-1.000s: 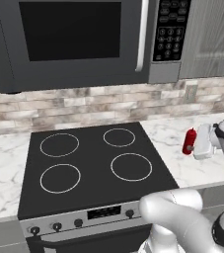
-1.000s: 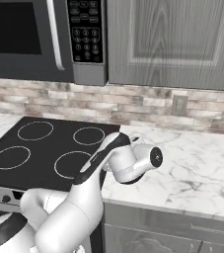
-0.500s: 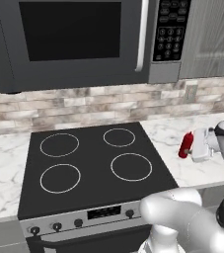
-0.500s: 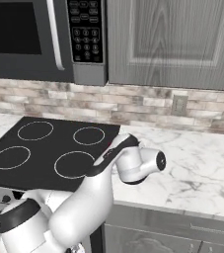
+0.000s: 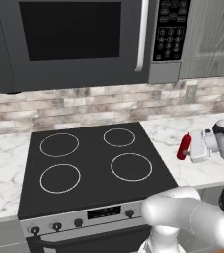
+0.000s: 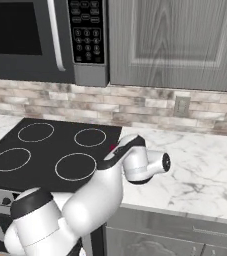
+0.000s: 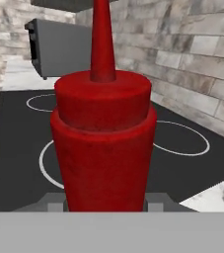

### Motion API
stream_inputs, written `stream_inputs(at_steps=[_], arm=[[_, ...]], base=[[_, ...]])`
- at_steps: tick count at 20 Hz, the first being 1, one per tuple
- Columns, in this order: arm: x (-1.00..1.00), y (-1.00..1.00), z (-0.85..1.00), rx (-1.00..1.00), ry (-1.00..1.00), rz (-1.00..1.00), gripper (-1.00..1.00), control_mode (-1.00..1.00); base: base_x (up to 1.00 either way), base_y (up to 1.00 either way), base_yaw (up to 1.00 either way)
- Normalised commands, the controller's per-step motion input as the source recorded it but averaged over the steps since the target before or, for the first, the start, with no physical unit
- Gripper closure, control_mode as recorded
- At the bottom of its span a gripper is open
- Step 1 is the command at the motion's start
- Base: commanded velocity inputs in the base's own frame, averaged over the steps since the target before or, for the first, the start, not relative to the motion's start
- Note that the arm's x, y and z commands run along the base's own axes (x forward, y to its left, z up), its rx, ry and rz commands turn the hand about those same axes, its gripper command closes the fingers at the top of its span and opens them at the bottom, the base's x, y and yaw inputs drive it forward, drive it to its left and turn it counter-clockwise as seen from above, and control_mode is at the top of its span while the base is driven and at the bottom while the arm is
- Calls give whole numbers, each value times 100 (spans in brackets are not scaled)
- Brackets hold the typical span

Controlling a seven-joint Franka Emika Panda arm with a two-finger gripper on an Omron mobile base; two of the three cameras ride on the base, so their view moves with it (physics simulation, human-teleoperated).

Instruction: Take 2 condiments from the cabinet and move them on the counter near the stove.Make sure the condiments are lined up with each other, next to each other.

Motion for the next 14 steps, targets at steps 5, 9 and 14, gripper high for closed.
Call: stream_inputs(at_steps=[5,9,14], arm=[[16,0,-11,-3,12,0,100,-100],[14,0,-15,0,12,0,100,-100],[9,0,-20,0,4,1,100,-100]], base=[[0,0,0],[0,0,0],[0,0,0]])
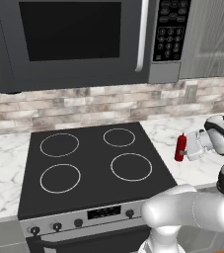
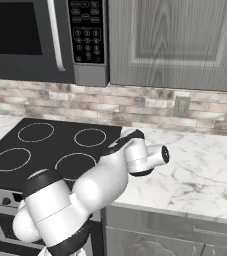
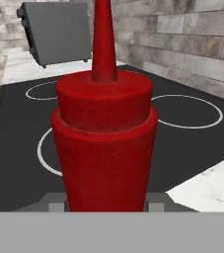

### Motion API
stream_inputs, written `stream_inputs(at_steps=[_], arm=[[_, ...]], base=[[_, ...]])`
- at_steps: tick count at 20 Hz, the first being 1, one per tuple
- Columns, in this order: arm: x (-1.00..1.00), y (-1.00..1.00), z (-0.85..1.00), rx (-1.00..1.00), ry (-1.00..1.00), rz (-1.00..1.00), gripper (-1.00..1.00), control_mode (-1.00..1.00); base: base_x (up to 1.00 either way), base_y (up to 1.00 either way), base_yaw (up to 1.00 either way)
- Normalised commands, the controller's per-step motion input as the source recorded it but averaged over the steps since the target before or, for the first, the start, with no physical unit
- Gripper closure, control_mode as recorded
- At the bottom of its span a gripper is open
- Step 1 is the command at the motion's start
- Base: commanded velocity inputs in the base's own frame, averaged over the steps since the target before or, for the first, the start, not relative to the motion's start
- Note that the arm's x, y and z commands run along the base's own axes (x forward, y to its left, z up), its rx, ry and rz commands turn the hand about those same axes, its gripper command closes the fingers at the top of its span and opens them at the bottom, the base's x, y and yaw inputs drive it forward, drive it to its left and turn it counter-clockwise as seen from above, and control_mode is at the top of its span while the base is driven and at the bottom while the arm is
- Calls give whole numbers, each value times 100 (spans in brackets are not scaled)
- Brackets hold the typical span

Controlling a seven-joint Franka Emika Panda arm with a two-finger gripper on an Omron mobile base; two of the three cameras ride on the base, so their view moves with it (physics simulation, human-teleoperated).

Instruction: Take 2 condiments from the cabinet and move them on the counter near the stove.Make sure the condiments are lined up with each other, next to each other.

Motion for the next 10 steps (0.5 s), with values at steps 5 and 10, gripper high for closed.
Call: stream_inputs(at_steps=[5,10], arm=[[5,0,-18,1,0,4,100,-100],[3,0,-18,0,0,4,100,-100]], base=[[0,0,0],[0,0,0]])
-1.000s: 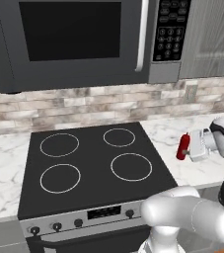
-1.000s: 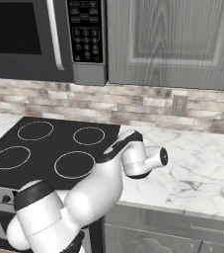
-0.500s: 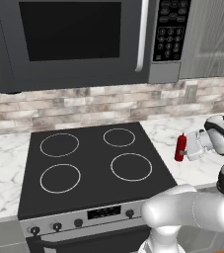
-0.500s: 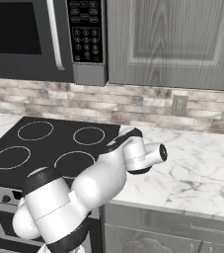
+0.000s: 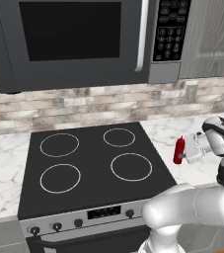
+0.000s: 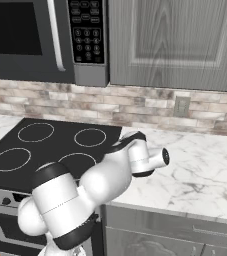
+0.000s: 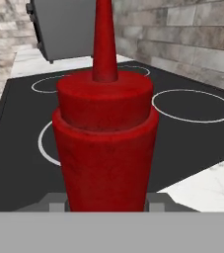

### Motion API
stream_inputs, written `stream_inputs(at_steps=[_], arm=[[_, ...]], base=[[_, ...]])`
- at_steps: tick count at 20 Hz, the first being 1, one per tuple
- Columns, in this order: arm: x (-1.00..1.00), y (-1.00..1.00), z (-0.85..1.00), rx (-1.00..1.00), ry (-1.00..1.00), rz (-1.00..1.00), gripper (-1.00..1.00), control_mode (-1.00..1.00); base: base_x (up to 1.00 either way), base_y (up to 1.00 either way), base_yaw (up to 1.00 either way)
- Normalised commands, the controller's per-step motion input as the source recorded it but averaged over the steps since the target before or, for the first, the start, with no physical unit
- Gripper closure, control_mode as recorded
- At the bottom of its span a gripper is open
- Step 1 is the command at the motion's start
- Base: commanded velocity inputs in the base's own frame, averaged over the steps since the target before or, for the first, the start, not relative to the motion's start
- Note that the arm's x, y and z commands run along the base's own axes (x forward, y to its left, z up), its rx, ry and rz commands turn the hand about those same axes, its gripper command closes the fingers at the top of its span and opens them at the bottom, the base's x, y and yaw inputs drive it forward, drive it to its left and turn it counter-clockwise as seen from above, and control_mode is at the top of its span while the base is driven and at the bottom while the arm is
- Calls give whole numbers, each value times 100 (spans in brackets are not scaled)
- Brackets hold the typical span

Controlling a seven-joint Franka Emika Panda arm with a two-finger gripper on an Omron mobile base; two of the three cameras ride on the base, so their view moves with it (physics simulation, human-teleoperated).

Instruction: Take 2 condiments from the cabinet and move them on the counter near the stove.Make sure the condiments are lined up with each other, next to each other.

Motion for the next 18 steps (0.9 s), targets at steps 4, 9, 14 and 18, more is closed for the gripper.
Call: stream_inputs(at_steps=[4,9,14,18], arm=[[7,0,-20,0,0,3,100,-100],[10,0,-20,0,0,2,100,-100],[14,0,-20,0,0,1,100,-100],[11,0,-16,0,0,0,100,-100]], base=[[0,0,0],[0,0,0],[0,0,0],[0,0,0]])
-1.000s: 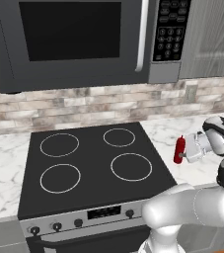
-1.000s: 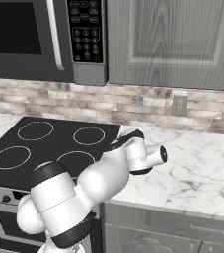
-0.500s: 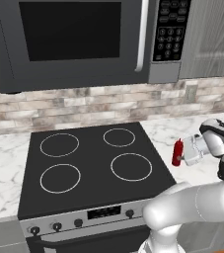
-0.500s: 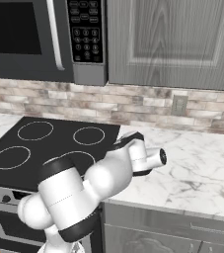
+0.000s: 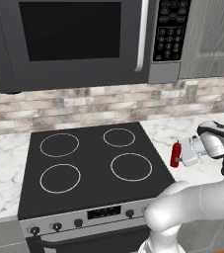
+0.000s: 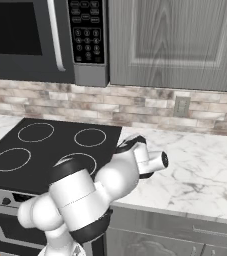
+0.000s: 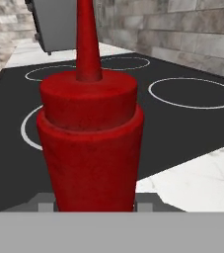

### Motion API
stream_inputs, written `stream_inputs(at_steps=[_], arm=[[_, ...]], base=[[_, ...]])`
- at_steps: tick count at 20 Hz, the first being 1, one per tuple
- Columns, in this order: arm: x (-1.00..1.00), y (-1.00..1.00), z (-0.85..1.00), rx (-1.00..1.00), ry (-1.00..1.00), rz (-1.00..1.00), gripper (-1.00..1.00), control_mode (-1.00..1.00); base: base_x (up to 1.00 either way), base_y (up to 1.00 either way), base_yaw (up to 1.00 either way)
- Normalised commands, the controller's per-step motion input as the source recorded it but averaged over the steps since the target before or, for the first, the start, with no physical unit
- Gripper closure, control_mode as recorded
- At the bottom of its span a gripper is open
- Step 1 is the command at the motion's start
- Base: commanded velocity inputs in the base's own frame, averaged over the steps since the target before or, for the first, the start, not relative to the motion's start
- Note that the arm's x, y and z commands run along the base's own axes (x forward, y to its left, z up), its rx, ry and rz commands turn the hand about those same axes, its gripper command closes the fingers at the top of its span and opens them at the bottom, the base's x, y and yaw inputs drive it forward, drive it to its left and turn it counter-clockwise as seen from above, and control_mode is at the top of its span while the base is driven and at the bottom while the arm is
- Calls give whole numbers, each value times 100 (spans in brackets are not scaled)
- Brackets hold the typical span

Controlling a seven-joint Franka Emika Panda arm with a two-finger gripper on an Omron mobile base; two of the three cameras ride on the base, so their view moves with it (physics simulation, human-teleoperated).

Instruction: Take 2 condiments from the cabinet and move them on the counter near the stove.Make sure the condiments are lined up with each other, next to each other.

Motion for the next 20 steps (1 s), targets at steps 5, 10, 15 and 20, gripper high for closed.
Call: stream_inputs(at_steps=[5,10,15,20], arm=[[11,0,-17,0,0,0,100,-100],[10,0,-18,0,0,0,100,-100],[10,0,-22,0,0,0,-100,-100],[2,0,-20,0,0,1,-100,-100]], base=[[0,0,0],[0,0,0],[0,0,0],[0,0,0]])
